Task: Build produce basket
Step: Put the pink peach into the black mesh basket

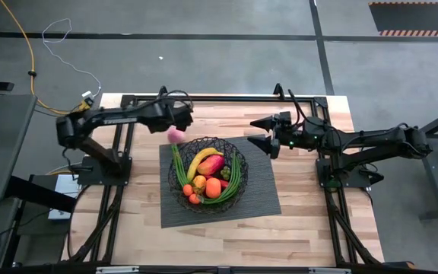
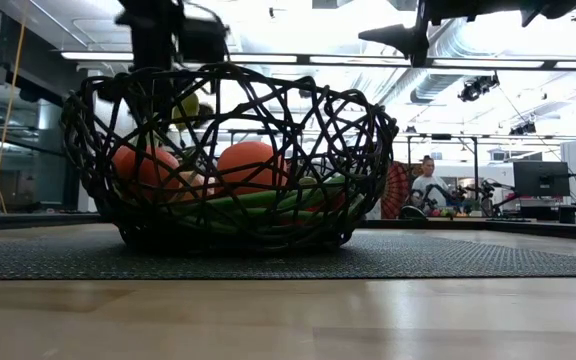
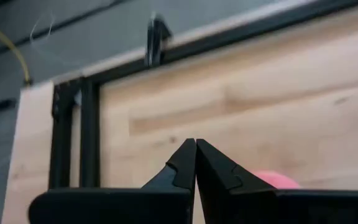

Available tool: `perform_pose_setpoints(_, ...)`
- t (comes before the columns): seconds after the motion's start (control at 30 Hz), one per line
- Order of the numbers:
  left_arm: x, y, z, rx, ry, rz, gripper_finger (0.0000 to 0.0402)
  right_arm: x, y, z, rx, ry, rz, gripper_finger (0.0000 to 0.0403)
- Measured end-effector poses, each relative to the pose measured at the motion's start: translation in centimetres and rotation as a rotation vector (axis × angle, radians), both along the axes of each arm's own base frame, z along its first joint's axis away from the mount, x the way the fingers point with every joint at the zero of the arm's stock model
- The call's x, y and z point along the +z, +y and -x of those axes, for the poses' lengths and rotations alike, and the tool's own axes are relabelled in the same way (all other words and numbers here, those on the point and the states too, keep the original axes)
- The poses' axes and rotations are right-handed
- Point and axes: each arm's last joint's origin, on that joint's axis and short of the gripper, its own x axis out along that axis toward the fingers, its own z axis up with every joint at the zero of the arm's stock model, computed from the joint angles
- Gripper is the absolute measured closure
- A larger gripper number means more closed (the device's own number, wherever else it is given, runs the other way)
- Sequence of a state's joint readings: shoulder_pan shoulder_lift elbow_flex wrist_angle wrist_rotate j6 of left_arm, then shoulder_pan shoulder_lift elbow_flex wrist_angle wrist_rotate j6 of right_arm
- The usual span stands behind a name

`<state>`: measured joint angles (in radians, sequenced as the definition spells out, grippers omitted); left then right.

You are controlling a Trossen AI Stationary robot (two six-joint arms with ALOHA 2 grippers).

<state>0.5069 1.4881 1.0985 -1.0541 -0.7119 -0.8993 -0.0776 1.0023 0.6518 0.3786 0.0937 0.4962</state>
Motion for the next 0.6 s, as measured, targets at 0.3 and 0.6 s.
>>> perform_pose_setpoints(0.3, 4.6, -1.8, 2.7, -0.254, -0.059, 0.013, 0.0401, 0.0, 0.0, 0.0, 0.0, -0.004, -0.027, 0.0013)
perform_pose_setpoints(0.6, 5.5, -1.1, 4.0, -0.35, -0.152, 0.129, 0.0322, 0.0, 0.0, 0.0, 0.0, -0.003, -0.023, 0.0013)
